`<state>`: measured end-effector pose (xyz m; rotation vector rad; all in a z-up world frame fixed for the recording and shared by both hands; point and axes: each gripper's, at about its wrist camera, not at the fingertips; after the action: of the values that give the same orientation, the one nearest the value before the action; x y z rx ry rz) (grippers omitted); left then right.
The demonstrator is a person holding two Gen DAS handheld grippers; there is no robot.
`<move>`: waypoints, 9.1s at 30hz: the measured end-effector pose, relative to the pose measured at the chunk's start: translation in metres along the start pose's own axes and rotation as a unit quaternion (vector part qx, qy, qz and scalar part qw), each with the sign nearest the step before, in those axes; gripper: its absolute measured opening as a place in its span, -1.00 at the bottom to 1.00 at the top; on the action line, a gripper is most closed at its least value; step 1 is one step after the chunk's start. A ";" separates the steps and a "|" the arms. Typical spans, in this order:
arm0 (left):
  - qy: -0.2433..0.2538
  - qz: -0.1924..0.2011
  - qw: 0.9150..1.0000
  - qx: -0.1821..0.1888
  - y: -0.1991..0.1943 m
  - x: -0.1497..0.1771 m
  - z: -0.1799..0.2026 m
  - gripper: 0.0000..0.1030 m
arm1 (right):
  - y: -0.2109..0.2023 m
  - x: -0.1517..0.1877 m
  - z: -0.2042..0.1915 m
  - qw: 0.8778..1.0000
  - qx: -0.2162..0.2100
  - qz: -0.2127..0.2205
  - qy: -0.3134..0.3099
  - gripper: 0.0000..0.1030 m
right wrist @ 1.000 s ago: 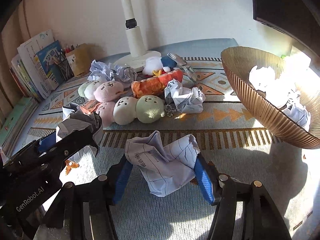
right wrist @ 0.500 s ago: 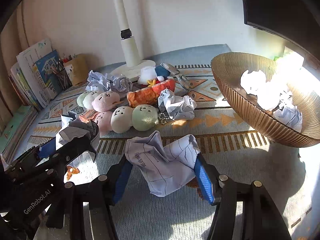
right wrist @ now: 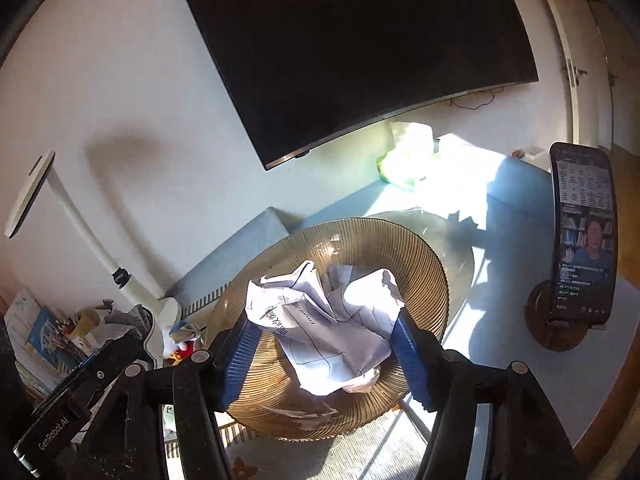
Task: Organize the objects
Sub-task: 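Carry the lined paper ball to the gold bowl and open the right gripper, then move the right gripper back over the plush toys, then lower the left gripper to the pink snack box while the right gripper lowers to the lined paper ball, then grasp and lift the pink box with the left gripper while the right gripper lifts the paper ball, then carry the box and paper ball over the gold bowl and open both grippers, then move both grippers back over the chains of plush balls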
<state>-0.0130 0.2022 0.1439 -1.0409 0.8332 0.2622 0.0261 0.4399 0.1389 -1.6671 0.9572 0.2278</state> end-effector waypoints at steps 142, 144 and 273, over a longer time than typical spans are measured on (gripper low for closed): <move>-0.067 -0.152 0.973 -0.159 -0.038 0.163 -0.154 -0.25 | 0.094 0.174 -0.156 0.950 -0.110 -0.116 -0.267 -0.13; -0.074 -0.137 0.974 -0.165 -0.037 0.160 -0.149 -0.25 | 0.096 0.175 -0.157 0.949 -0.110 -0.125 -0.270 -0.05; -0.178 0.000 0.963 -0.203 -0.064 0.154 -0.183 0.83 | 0.100 0.165 -0.149 0.964 -0.085 -0.120 -0.220 0.85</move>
<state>0.0380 -0.0128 0.0319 -1.3248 0.4596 0.6203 0.0158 0.2286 0.0179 -1.7704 0.4071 0.5040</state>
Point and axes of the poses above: each gripper's, at about its wrist camera, not at the fingertips, and y roughly the way its jaws point, z to its right, x to its underside, and after that the axes turned 11 degrees about -z, right-handed
